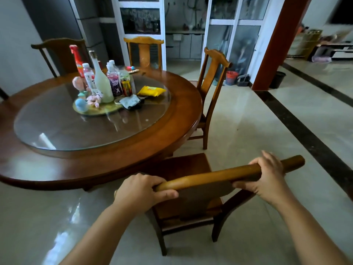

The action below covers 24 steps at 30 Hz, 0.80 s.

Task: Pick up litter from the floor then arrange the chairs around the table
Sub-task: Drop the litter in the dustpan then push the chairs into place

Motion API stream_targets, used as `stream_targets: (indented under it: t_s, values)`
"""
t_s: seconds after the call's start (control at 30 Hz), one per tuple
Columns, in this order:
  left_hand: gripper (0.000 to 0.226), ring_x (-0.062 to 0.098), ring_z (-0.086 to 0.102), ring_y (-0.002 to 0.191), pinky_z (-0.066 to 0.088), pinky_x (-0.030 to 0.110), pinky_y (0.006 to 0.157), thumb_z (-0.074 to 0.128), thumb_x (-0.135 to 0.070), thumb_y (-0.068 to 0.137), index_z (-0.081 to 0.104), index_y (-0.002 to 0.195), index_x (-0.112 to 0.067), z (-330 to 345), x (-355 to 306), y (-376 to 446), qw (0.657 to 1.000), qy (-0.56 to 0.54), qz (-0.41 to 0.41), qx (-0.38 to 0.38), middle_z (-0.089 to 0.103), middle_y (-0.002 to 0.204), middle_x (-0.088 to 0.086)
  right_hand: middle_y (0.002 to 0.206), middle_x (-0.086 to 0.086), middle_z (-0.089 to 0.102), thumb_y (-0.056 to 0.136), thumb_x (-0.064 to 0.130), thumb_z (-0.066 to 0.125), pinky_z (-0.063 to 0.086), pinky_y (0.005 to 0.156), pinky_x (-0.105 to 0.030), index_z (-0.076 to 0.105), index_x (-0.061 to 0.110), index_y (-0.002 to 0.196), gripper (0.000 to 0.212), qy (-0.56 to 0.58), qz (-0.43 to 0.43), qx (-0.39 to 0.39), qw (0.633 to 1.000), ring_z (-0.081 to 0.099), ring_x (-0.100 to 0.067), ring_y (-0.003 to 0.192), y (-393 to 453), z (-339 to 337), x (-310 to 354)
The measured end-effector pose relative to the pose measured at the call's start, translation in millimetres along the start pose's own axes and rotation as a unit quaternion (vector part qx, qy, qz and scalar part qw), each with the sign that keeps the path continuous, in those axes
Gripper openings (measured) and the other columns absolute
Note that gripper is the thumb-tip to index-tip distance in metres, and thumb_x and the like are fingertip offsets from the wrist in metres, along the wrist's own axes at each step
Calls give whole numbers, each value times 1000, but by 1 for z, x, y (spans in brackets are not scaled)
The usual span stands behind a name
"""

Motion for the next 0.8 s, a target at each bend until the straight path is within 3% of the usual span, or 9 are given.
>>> stream_targets:
  t_s: [0.1,0.37,0.47,0.6,0.73,0.8]
  values:
    - [67,2,58,61,43,14,55,39,-81,57,63,103,-39,5,-9,14,1000,6,6,1,63,71,-12,153,-4,15,39,65,65,16,112,-61,47,23,98,74,9,7,7,1000,4,-27,142,9,-3,-13]
    - [69,0,54,56,33,12,51,33,-84,52,62,96,-41,2,-14,27,998,34,-23,-49,54,59,-15,154,-1,14,50,51,81,19,110,-61,49,22,90,58,18,-28,-14,999,3,-27,141,36,-2,-20]
    - [57,-3,52,57,31,13,49,33,-85,50,56,84,-46,-1,-16,21,993,46,-65,-86,55,61,-15,154,-2,14,44,62,74,20,109,-64,49,22,91,67,22,-49,-4,999,4,-28,140,44,0,-18]
    - [48,-3,51,57,31,14,48,32,-86,45,47,67,-46,-1,-25,16,983,37,-115,-141,56,60,-14,154,-3,15,31,81,49,22,105,-67,48,23,91,84,27,-91,2,995,5,-30,139,56,1,-16]
    - [66,-5,45,59,26,12,58,12,-100,38,42,62,-47,2,-30,11,965,35,-135,-221,50,57,-18,153,-5,19,33,84,47,27,104,-67,50,20,93,88,43,-146,9,988,8,-31,139,73,3,-13]
    - [67,-2,44,62,28,17,61,12,-99,40,43,64,-45,6,-31,10,960,40,-147,-235,49,60,-18,152,-6,20,35,84,48,27,102,-68,48,22,92,84,44,-166,14,985,9,-32,139,83,5,-12]
Point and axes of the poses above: each hand's wrist, its own y-axis towards the middle knuckle, its own z-axis out of the palm, x = y × z, the point moved 8 cm from there along y, towards the middle knuckle
